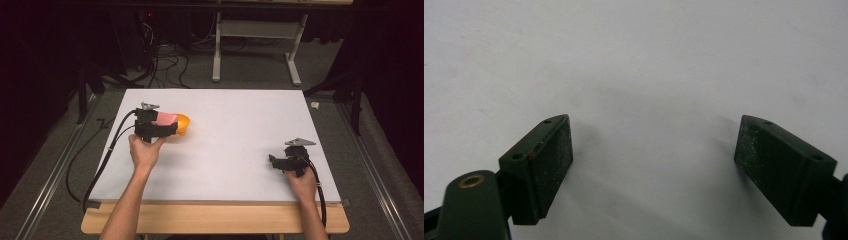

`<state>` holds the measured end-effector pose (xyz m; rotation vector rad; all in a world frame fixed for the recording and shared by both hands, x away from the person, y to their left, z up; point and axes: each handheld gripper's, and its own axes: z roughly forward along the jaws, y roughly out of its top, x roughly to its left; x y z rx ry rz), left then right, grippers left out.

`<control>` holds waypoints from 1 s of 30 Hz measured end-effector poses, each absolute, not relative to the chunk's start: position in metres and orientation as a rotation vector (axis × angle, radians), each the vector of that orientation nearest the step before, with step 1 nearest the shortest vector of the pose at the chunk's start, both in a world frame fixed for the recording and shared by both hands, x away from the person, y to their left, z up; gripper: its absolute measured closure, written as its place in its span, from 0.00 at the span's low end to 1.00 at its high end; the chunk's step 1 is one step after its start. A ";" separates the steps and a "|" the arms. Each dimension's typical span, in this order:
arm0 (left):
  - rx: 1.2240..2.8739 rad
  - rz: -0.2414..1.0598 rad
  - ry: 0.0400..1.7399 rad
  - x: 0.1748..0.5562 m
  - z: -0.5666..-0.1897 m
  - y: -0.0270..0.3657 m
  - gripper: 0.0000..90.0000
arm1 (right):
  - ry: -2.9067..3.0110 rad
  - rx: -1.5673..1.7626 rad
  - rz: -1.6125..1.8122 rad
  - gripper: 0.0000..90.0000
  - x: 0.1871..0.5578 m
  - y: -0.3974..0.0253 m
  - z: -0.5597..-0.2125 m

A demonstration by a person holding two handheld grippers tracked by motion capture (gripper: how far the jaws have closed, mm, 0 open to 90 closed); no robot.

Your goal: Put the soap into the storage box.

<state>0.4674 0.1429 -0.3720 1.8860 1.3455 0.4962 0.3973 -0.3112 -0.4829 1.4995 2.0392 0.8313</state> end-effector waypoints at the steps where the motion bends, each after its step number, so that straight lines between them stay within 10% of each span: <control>1: 1.888 0.500 1.346 0.469 -0.372 0.142 0.15 | 2.039 1.500 0.832 0.18 0.397 -0.311 -0.483; 30: 1.885 0.498 1.415 0.507 -0.374 0.127 0.15 | 2.040 1.499 0.832 0.18 0.397 -0.311 -0.483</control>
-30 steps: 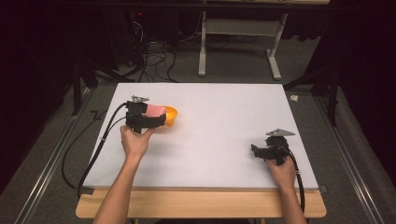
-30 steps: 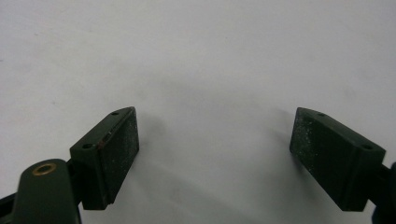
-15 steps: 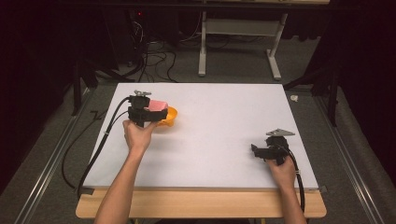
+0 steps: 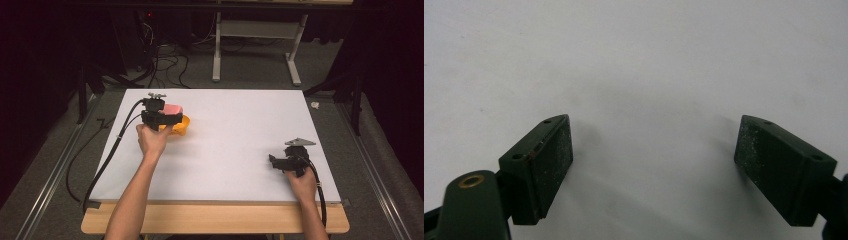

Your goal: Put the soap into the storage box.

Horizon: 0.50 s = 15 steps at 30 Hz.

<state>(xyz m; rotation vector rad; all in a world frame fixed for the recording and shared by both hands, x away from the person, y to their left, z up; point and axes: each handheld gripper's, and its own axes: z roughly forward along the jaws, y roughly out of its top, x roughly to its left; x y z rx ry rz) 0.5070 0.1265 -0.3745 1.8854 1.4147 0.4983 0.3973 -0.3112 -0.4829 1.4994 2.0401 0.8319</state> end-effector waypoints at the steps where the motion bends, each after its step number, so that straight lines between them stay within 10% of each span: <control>1: 1.886 0.494 1.418 0.508 -0.375 0.126 0.15 | 2.040 1.501 0.832 0.18 0.397 -0.311 -0.483; 15: 1.897 0.489 1.478 0.522 -0.391 0.124 0.15 | 2.040 1.498 0.830 0.18 0.397 -0.311 -0.483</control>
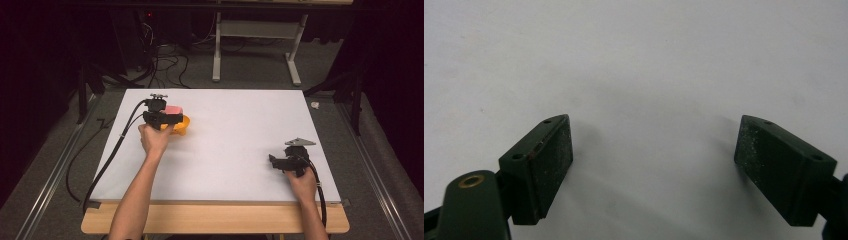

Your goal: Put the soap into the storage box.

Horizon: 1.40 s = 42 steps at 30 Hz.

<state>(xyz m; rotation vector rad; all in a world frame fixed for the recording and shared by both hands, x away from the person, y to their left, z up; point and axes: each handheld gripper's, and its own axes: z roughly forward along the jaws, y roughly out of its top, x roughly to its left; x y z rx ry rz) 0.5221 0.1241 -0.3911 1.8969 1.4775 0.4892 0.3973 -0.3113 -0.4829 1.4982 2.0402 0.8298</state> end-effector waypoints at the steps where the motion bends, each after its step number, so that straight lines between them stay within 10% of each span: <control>1: 1.902 0.486 1.483 0.524 -0.393 0.124 0.15 | 2.040 1.498 0.830 0.18 0.397 -0.311 -0.483; 42: 1.979 0.452 1.557 0.540 -0.428 0.120 0.15 | 2.040 1.498 0.830 0.18 0.397 -0.311 -0.483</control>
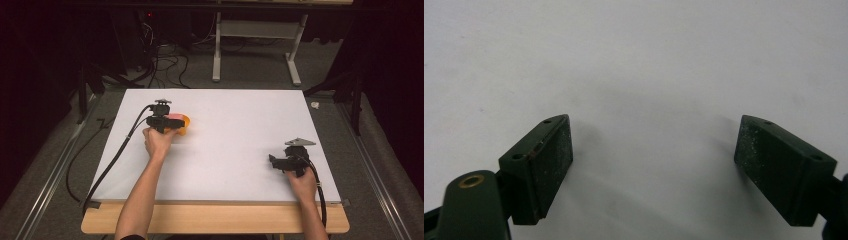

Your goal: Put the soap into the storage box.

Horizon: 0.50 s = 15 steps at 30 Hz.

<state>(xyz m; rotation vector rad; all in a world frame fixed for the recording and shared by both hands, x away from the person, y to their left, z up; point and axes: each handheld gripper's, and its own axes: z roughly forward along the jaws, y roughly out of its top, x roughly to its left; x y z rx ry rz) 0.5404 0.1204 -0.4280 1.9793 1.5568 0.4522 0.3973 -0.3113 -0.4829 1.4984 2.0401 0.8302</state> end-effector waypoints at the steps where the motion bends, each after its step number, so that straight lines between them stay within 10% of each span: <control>1: 1.975 0.459 1.554 0.540 -0.428 0.120 0.15 | 2.040 1.498 0.830 0.18 0.397 -0.311 -0.483; 15: 1.948 0.471 1.510 0.536 -0.417 0.125 0.16 | 2.040 1.499 0.831 0.18 0.397 -0.311 -0.483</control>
